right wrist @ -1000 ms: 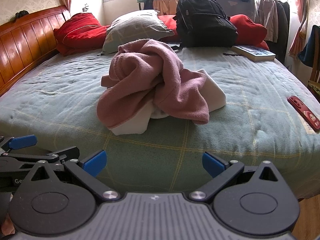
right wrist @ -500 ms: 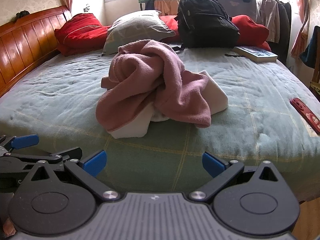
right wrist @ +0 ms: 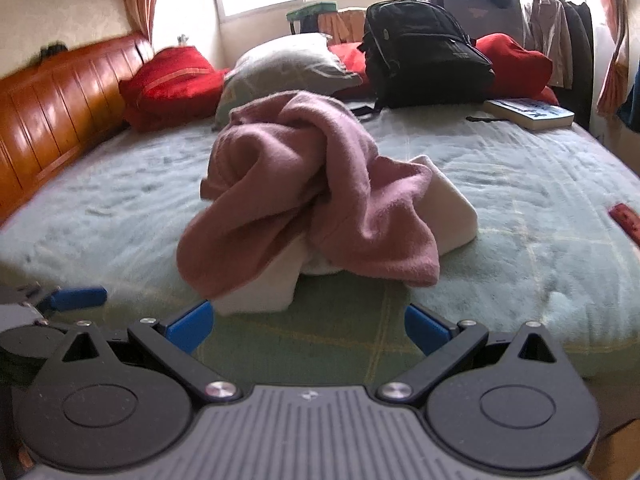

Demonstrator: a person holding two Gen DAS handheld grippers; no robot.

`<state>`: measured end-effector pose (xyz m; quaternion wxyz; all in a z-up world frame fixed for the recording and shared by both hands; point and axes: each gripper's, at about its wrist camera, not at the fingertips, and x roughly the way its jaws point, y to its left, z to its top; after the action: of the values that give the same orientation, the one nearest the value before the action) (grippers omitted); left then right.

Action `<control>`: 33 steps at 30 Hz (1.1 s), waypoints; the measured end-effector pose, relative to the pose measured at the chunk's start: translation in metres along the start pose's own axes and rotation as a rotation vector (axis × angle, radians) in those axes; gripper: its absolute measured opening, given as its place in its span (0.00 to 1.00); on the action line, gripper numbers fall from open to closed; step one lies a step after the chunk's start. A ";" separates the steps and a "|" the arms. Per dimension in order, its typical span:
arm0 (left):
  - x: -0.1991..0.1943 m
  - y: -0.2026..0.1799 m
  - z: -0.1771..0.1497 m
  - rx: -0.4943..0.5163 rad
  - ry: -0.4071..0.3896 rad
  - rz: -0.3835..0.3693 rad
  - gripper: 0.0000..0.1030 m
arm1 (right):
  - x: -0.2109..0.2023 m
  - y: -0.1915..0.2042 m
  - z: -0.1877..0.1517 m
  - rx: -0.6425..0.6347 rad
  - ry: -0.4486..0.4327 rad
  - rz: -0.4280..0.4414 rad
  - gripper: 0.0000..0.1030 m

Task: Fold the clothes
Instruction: 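Reach into the pink and white garment pile and grasp it with the right tool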

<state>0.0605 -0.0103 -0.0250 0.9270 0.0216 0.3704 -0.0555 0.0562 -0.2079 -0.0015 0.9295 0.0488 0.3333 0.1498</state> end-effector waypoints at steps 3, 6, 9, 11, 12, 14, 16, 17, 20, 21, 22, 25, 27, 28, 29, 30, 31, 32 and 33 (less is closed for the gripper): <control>0.007 0.001 0.007 0.014 0.004 0.003 0.99 | 0.007 -0.013 0.004 0.026 -0.004 0.030 1.00; 0.012 0.004 0.015 0.016 -0.004 -0.005 0.99 | 0.014 -0.020 0.009 0.010 -0.009 -0.016 1.00; 0.017 0.004 0.023 0.018 -0.022 -0.017 0.99 | 0.019 -0.025 0.015 -0.023 -0.015 -0.043 1.00; 0.019 0.003 0.027 0.024 -0.034 -0.035 0.99 | 0.023 -0.027 0.019 -0.054 -0.023 -0.034 1.00; 0.020 0.003 0.028 0.027 -0.038 -0.045 0.99 | 0.024 -0.029 0.021 -0.065 -0.024 -0.029 1.00; 0.024 0.002 0.032 0.031 -0.039 -0.068 0.99 | 0.027 -0.032 0.026 -0.066 -0.025 -0.029 1.00; 0.029 0.003 0.036 0.020 -0.034 -0.086 0.99 | 0.032 -0.036 0.031 -0.059 -0.017 -0.034 1.00; 0.031 0.004 0.037 0.014 -0.031 -0.094 0.99 | 0.034 -0.037 0.034 -0.056 -0.014 -0.037 1.00; 0.037 0.005 0.041 0.016 -0.029 -0.095 0.99 | 0.042 -0.042 0.040 -0.048 -0.012 -0.057 1.00; 0.039 0.005 0.043 0.023 -0.028 -0.087 0.99 | 0.045 -0.043 0.042 -0.044 -0.011 -0.060 1.00; 0.041 0.004 0.045 0.031 -0.025 -0.082 0.99 | 0.049 -0.044 0.045 -0.037 -0.008 -0.058 1.00; 0.046 0.002 0.049 0.047 -0.019 -0.079 0.99 | 0.062 -0.048 0.049 -0.019 0.004 -0.053 1.00; 0.052 0.001 0.051 0.060 -0.008 -0.084 0.99 | 0.072 -0.049 0.052 -0.016 0.019 -0.052 1.00; 0.055 0.001 0.052 0.072 -0.003 -0.093 0.99 | 0.076 -0.048 0.052 -0.022 0.024 -0.052 1.00; 0.058 0.000 0.053 0.079 0.004 -0.098 0.99 | 0.080 -0.048 0.052 -0.028 0.029 -0.053 1.00; 0.062 0.000 0.054 0.081 0.012 -0.097 0.99 | 0.084 -0.047 0.052 -0.034 0.033 -0.053 1.00; 0.065 0.000 0.055 0.083 0.017 -0.102 0.99 | 0.089 -0.047 0.053 -0.040 0.038 -0.053 1.00; 0.068 0.001 0.055 0.084 0.021 -0.111 0.99 | 0.093 -0.046 0.053 -0.048 0.043 -0.052 1.00; 0.070 0.002 0.055 0.082 0.022 -0.118 0.99 | 0.096 -0.045 0.053 -0.062 0.045 -0.049 1.00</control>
<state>0.1489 -0.0189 -0.0336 0.9164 0.0382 0.3784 -0.1251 0.1707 -0.2205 -0.0272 0.9263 0.0083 0.3503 0.1385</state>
